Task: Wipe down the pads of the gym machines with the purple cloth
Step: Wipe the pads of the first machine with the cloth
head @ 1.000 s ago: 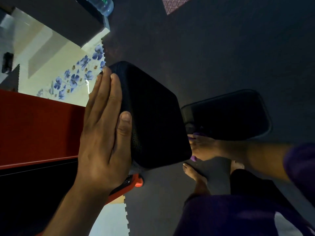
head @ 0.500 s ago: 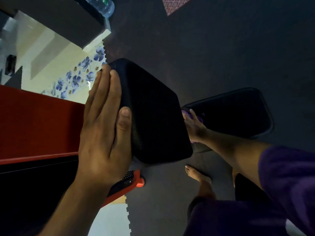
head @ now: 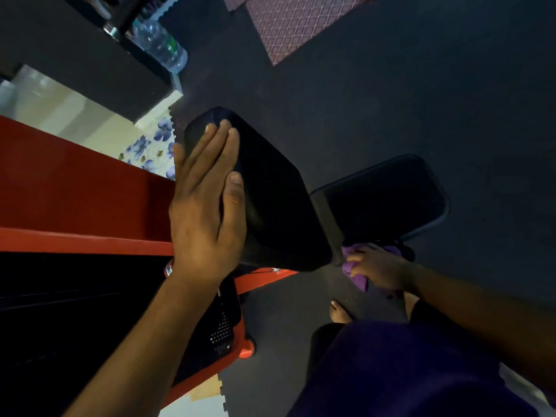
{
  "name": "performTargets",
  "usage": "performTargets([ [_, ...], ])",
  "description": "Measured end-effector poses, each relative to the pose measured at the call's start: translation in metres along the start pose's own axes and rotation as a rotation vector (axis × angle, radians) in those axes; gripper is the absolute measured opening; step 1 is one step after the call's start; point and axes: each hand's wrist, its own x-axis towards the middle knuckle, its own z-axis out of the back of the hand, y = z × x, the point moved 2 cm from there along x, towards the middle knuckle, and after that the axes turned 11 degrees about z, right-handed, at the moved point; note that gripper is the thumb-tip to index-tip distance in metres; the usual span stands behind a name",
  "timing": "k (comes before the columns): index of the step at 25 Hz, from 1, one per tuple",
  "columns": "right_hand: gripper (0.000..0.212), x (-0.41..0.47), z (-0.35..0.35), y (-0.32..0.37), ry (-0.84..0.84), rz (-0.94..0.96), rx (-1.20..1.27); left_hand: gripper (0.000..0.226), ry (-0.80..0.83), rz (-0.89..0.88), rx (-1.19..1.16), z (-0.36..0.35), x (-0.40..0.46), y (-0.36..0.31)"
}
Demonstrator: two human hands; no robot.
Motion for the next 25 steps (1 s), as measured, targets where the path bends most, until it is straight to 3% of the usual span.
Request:
performTargets([
  [3,0.038,-0.027,-0.003,-0.002,-0.08,-0.313,0.151,0.046,0.012,-0.104,-0.062,0.0,0.0,0.005],
  [5,0.035,-0.046,-0.023,0.003,-0.461,-0.592,0.441,0.045,0.042,-0.257,-0.022,0.002,-0.002,0.007],
  [7,0.035,-0.054,-0.048,0.005,-0.948,-0.937,0.831,0.046,0.093,-0.464,0.061,0.006,0.001,0.006],
  [9,0.035,-0.04,-0.079,0.009,-1.323,-1.298,1.251,0.049,0.214,-0.692,0.214,0.009,0.006,0.006],
  [11,0.039,0.006,-0.1,0.017,-1.583,-1.378,1.612,0.053,0.35,-0.902,0.389,0.014,0.015,0.005],
  [13,0.044,0.076,-0.116,0.022,-1.743,-1.346,1.747,0.055,0.416,-1.054,0.5,0.016,0.023,0.003],
  [16,0.044,0.123,-0.054,0.06,-2.23,-1.229,1.851,0.054,0.419,-1.109,0.496,0.013,0.025,-0.001],
  [17,0.044,0.124,-0.051,0.06,-2.295,-1.239,1.801,0.053,0.411,-1.097,0.474,0.012,0.024,-0.002],
  [21,0.034,0.084,-0.077,0.006,-2.011,-1.597,1.377,0.048,0.379,-1.077,0.406,0.009,0.022,0.001],
  [25,0.036,-0.011,-0.026,-0.045,-1.984,-1.627,1.129,0.036,0.316,-1.077,0.323,0.005,0.021,0.005],
])
